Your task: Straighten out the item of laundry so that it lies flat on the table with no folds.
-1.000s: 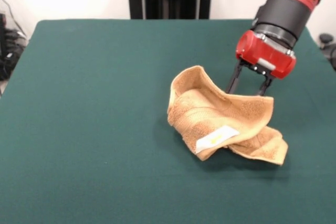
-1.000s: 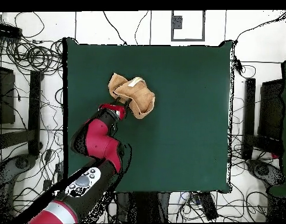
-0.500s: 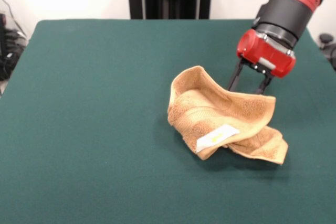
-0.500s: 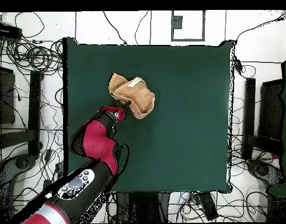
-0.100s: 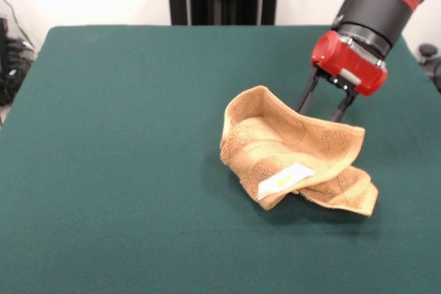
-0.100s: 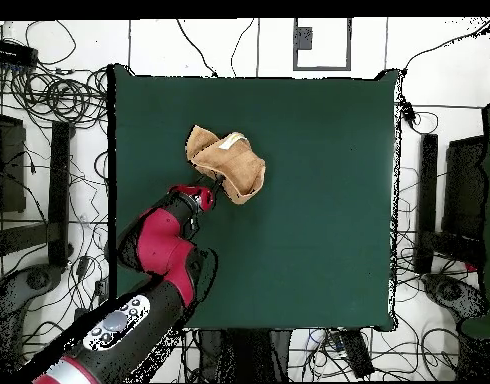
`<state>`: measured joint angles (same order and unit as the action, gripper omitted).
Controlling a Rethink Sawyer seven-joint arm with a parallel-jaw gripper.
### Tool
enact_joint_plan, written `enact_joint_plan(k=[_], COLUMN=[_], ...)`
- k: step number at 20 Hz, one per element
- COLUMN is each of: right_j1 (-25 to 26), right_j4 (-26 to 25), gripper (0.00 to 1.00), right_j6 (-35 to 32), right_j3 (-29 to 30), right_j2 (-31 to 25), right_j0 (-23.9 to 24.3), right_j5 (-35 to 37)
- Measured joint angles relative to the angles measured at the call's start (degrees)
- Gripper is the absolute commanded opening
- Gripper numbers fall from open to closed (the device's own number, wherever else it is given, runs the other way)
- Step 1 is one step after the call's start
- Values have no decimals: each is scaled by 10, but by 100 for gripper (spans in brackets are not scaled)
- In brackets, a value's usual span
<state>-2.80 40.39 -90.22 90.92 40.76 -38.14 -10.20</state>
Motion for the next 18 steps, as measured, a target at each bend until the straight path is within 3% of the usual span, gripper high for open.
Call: enact_joint_plan(k=[18], right_j1=[5], right_j4=[0], gripper=[100], right_j6=[0], right_j3=[-8], right_j2=[23], right_j0=[-5], right_j5=[12])
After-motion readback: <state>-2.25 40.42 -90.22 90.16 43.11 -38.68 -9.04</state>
